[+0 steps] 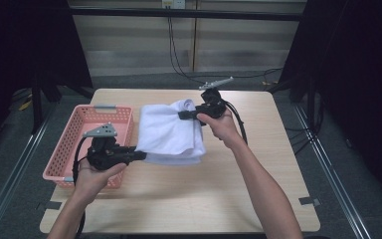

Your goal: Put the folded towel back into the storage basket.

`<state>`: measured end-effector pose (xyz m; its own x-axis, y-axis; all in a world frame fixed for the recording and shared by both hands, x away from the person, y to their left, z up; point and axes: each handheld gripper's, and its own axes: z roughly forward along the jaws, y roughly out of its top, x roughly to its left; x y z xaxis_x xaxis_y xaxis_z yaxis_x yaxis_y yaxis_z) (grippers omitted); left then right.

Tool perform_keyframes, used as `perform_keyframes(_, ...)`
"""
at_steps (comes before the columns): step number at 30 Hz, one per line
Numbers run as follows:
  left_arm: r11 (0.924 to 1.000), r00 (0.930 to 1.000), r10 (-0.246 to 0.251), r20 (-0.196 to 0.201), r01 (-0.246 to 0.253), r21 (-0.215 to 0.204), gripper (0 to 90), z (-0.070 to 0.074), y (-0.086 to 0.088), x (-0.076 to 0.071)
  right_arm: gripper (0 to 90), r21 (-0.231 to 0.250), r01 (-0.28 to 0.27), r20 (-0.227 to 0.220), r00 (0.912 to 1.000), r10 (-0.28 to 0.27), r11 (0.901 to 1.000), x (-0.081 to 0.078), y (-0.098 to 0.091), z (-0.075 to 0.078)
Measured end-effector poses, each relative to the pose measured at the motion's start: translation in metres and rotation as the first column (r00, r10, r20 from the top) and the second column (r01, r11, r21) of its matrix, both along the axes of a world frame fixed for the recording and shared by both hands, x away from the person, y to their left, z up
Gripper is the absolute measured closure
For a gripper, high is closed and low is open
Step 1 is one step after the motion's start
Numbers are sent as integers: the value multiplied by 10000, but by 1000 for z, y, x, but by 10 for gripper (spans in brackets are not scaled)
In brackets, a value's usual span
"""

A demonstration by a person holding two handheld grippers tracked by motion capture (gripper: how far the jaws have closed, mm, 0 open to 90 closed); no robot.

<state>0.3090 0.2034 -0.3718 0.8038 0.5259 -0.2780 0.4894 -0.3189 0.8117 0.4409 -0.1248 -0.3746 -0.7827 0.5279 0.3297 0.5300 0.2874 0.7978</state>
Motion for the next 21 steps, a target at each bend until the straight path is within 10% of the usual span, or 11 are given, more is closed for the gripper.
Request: perform_keyframes(21, 9872, 9886, 1469, 345, -1443, -674, 750, 22, 87, -8, 693, -33, -766, 67, 9970, 766, 9971, 23, 91, 33)
